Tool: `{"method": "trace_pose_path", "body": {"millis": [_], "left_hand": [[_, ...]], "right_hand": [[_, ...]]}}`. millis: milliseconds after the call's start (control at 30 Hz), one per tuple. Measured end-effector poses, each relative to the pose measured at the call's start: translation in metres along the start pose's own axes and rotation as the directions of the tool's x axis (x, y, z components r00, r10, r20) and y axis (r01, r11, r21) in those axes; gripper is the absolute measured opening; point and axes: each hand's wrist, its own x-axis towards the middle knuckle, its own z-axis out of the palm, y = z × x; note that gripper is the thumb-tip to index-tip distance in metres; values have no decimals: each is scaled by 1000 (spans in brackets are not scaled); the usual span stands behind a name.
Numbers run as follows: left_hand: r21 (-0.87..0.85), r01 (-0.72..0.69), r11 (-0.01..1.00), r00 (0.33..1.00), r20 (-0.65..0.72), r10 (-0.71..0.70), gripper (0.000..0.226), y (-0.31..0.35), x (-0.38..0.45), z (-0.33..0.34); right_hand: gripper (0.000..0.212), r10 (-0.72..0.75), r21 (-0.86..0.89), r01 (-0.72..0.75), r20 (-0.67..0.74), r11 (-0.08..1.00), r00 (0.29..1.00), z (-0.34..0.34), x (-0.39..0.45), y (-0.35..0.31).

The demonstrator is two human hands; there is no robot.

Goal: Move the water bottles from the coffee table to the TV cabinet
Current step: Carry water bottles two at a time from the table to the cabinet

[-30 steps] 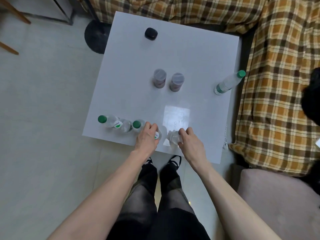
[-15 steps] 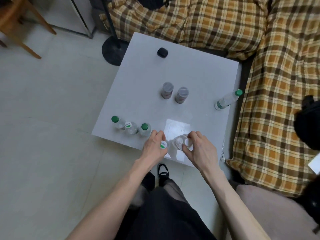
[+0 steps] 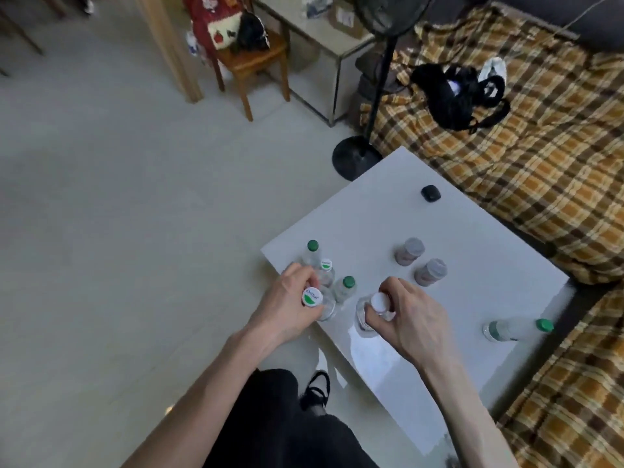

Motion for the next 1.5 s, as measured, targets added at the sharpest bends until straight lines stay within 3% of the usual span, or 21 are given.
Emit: {"method": "trace_pose_path", "body": {"millis": [133,300,533,700,1033,1167,1500], "left_hand": [[-83,58,995,978,-197,-74,25,-28,-28,-52],[-156,122,980,904,-390,-174,24,-78,-77,-121],[-257,195,946,745,-589,-314,27,-159,-163,-221],[-329,249,911,589,-695,-412,28,-229,-227,-285],[-415,219,883,215,-863,-458,25,-341,-337,-365],[-496,215,841,66,-852,-519,23,-385,-370,-393],[-622,351,699,-205,-780,-591,20,-494,-446,-466]], "right_hand": [[28,-170,16,169,8,985,985,-7,32,-57],[25,-360,70,359,-2,931,933,3,65,-155],[27,-511,126,504,26,854,859,55,81,-314],[26,-605,196,588,36,785,795,97,80,-428],[23,-854,349,784,115,513,507,178,50,-644],[22,-918,373,839,135,396,373,211,34,-723],[20,-965,457,874,258,164,47,311,6,-923]]}}
